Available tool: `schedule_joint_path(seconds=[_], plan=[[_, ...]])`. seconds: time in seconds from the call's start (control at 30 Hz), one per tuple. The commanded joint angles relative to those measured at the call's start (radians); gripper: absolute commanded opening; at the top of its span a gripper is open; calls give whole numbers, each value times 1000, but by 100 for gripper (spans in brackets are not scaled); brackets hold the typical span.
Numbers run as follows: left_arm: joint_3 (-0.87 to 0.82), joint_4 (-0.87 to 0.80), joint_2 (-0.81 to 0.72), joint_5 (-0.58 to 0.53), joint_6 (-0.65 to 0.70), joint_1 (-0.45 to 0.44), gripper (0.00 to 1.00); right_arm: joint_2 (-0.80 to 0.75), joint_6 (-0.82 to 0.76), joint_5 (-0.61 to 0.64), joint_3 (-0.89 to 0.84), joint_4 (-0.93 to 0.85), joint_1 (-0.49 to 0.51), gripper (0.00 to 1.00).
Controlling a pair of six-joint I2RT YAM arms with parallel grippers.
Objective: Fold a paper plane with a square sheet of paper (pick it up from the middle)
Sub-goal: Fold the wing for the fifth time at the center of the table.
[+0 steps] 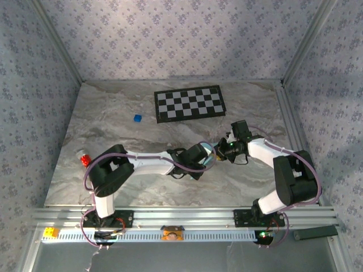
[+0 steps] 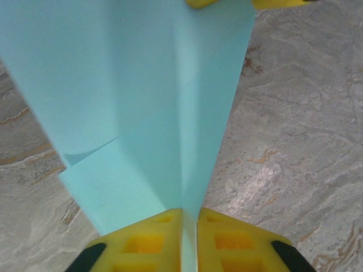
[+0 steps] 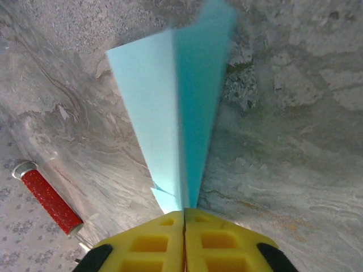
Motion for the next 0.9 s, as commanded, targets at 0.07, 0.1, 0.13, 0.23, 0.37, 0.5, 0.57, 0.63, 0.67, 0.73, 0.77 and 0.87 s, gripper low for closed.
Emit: schedule_joint_path(seconds=[0.07,0.1,0.13,0.23,0.37,0.5,0.57,0.63,0.67,0.73,0.77,0.87], plan=[[40,-57,-12,-91,52,-27,23,9,32,-47,5,31,2,4],[44,-61,-9,-106,57,-31,24,9,38,-49,2,39,2,4],[48,-68,-6,-122,61,-37,24,8,46,-54,-2,49,2,4],[58,-84,3,-163,69,-50,26,9,55,-61,-6,62,1,3],[66,-93,14,-203,82,-68,27,8,60,-69,-9,71,0,3],[73,-109,26,-234,82,-76,27,7,63,-73,-11,74,-1,2],[73,-114,31,-239,79,-76,27,8,63,-73,-11,74,-3,2],[74,-116,33,-244,79,-76,26,7,61,-73,-12,74,-2,3],[72,-115,32,-247,79,-79,25,7,60,-73,-13,73,-3,2],[68,-113,31,-247,79,-79,21,6,63,-69,-13,74,-2,2],[67,-110,29,-248,79,-78,19,7,63,-70,-13,74,-2,2],[64,-104,22,-253,77,-79,14,6,61,-70,-13,74,-2,2]])
